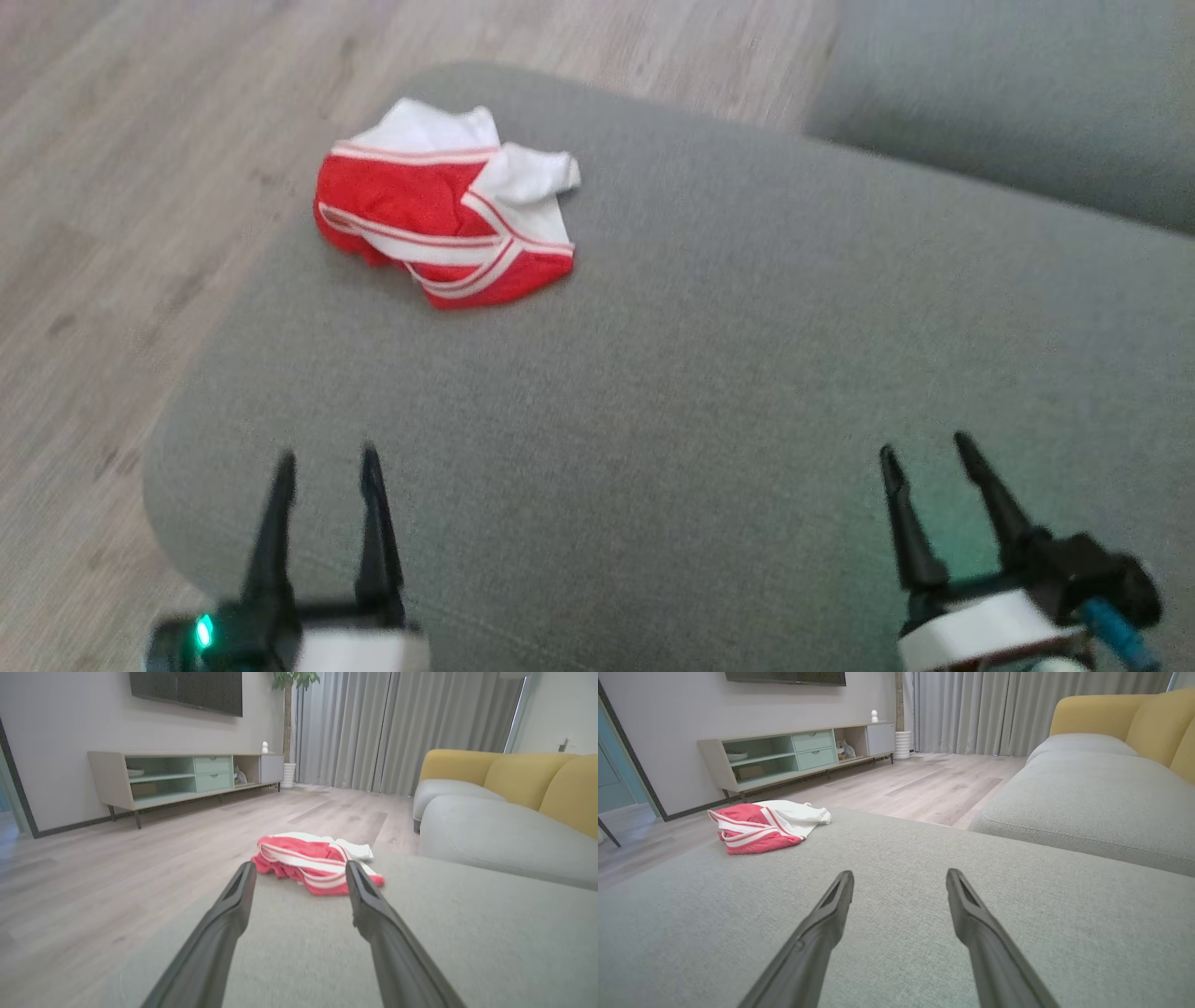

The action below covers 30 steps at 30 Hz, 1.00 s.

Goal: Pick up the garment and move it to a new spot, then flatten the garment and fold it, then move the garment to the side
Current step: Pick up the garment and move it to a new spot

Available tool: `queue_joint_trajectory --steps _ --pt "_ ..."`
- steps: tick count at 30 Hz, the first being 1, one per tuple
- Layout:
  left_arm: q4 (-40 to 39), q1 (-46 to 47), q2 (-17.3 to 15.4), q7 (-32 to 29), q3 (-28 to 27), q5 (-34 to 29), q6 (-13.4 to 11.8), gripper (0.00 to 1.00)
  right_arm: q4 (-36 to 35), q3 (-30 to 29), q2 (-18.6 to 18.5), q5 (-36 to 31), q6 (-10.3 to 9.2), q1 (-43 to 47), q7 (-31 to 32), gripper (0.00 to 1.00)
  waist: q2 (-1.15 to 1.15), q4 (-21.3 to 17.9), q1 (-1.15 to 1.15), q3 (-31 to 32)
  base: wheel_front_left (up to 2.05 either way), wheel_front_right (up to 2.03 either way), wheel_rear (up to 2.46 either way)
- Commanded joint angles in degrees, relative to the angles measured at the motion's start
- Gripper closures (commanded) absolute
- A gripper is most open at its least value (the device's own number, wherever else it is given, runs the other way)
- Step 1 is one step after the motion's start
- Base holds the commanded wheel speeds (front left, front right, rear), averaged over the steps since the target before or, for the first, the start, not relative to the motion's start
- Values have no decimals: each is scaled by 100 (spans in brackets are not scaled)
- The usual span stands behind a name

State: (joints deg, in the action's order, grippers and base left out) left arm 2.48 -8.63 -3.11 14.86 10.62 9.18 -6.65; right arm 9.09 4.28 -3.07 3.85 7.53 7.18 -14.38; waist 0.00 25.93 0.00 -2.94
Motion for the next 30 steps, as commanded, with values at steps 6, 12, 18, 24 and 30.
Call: queue_joint_trajectory --steps 6,12,18,24,30 --pt "-301 1743 21 14 -554 -36 183 0 -351 143 -708 -190 -4 -589 -62 0 0 40 0 -1324 0 0 0" --pt "1144 3612 -111 14 -763 -86 562 0 -564 40 -1457 -260 -4 -906 -62 0 0 5 0 -2242 0 0 0" --pt "3167 5459 -102 -176 -849 219 755 0 -781 -48 -2011 -231 -4 -1123 -62 0 0 -46 0 -2836 0 0 0" --pt "5373 6309 -93 -1264 -1015 597 728 0 -869 81 -2200 -187 -4 -1426 -62 0 0 -266 0 -3165 0 0 0" --pt "6319 6644 -293 -999 -1008 719 1087 100 -797 213 -2126 -198 -4 -1693 -62 0 0 -502 0 -3233 0 0 0"
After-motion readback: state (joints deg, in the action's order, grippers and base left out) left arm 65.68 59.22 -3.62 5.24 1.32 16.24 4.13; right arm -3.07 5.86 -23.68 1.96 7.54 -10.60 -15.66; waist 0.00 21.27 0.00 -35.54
